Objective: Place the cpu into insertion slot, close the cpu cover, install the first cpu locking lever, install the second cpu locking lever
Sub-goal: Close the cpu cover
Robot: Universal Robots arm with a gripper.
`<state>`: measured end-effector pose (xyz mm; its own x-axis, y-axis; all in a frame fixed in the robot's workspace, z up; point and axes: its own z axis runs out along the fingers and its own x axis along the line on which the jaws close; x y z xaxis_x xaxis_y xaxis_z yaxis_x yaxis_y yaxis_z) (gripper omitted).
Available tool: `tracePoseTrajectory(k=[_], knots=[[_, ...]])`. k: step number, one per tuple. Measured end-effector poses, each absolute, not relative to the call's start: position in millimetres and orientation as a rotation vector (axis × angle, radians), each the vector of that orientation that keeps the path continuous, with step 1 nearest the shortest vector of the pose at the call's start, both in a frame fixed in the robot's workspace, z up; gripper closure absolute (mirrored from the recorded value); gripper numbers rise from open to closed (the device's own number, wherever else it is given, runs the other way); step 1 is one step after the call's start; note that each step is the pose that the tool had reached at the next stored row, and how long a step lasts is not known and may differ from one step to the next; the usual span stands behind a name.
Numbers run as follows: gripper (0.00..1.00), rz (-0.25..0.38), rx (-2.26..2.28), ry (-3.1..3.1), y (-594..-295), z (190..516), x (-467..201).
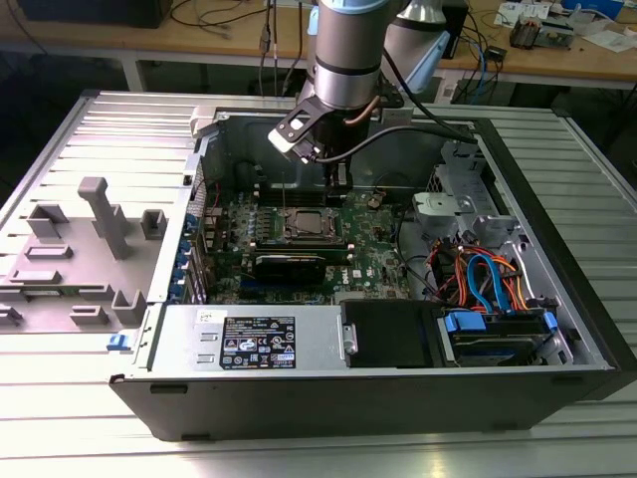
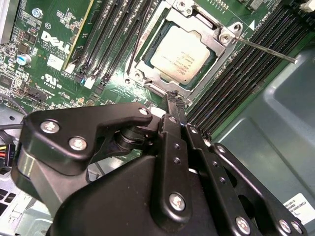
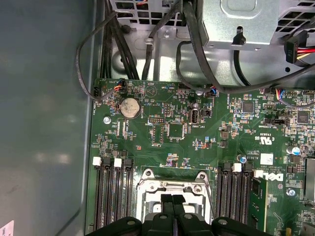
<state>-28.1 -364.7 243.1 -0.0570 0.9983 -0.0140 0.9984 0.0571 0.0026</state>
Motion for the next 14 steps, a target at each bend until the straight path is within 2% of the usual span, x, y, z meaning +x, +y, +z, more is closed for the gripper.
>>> tracePoseTrajectory(k=[14], knots=[[0.89,-0.012,2.147,2.277,-364.7,238.4,-39.0]])
